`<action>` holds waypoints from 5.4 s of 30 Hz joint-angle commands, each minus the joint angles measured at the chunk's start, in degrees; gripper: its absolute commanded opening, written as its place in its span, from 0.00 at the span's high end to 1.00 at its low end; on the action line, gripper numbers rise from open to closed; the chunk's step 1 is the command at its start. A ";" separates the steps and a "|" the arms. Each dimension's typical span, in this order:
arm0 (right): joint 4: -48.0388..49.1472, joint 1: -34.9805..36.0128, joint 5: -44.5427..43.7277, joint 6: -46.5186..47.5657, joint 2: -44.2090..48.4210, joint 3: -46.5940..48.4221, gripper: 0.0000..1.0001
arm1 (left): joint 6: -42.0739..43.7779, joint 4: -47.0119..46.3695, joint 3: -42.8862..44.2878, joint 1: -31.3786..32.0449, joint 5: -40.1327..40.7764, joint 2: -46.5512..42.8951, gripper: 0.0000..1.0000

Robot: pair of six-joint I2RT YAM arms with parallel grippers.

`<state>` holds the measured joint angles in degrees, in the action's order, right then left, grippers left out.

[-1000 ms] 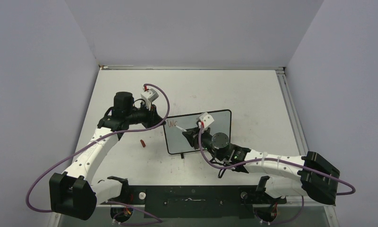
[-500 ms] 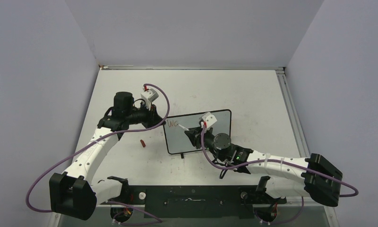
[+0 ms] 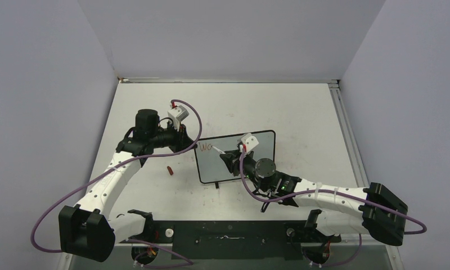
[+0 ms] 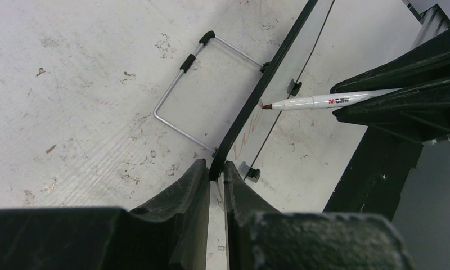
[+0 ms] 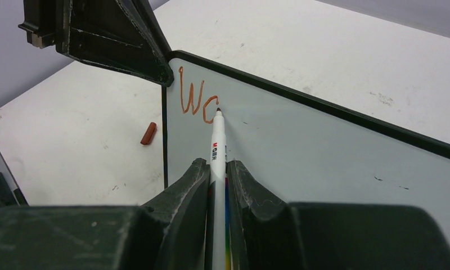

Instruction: Write a sentence on the whiteboard

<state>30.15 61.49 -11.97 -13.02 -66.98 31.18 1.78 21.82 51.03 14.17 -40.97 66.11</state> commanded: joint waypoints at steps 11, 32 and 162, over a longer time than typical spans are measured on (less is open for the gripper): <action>4.80 -0.54 -2.73 0.91 -0.71 2.28 0.95 | 1.25 1.63 -0.03 -0.41 1.95 -0.26 1.00; 2.23 0.56 -3.92 -2.72 0.72 -2.95 0.95 | 1.25 1.60 0.02 -0.46 2.02 -0.34 1.00; 7.51 2.62 -10.82 -1.03 7.64 -7.45 0.95 | 1.40 1.88 -0.06 -0.46 2.10 0.02 1.00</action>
<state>35.86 63.81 -22.37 -14.79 -58.46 23.44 2.00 21.82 51.03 14.15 -40.95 66.11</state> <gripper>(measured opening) 0.151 0.110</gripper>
